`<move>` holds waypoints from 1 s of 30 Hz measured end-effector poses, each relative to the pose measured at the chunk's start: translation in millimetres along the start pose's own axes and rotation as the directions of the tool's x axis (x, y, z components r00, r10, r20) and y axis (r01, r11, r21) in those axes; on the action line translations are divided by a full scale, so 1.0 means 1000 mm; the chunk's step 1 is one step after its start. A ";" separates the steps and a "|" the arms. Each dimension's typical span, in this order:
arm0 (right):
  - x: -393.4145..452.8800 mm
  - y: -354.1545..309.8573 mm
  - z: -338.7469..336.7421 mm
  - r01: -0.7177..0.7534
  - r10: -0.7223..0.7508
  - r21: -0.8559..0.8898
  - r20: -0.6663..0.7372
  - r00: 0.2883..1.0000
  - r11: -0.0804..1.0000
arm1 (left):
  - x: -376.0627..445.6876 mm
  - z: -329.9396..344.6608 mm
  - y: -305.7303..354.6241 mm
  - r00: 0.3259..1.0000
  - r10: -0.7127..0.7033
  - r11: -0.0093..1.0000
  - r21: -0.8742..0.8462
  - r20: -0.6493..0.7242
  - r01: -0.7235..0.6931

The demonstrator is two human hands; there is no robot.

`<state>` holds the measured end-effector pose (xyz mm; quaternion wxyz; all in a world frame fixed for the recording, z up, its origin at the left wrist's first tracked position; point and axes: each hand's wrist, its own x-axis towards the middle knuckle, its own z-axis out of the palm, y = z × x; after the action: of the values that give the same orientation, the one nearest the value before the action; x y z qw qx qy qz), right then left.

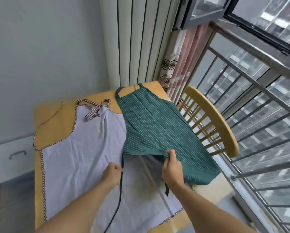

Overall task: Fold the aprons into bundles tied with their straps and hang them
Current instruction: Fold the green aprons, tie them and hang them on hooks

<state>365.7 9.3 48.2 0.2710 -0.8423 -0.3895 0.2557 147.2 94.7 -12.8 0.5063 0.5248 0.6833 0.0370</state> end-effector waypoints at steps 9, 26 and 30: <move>-0.036 -0.147 -0.050 0.305 -0.253 -0.067 0.407 0.878 0.950 | -0.035 -0.024 0.034 0.981 -0.023 0.889 -0.446 0.193 0.108; -0.127 -0.098 0.005 -0.543 0.019 0.279 0.877 0.479 0.792 | -0.048 -0.168 0.050 0.914 -0.084 0.774 -0.604 -0.397 -0.191; -0.119 -0.086 -0.006 -0.560 0.002 0.356 0.843 0.539 0.748 | -0.051 -0.156 0.070 0.922 0.076 0.820 -0.502 -0.380 -0.274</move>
<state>257.8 -39.4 135.0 0.2655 -0.5585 -0.2174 0.7552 77.9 162.4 136.4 0.5017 0.4053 0.6697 0.3681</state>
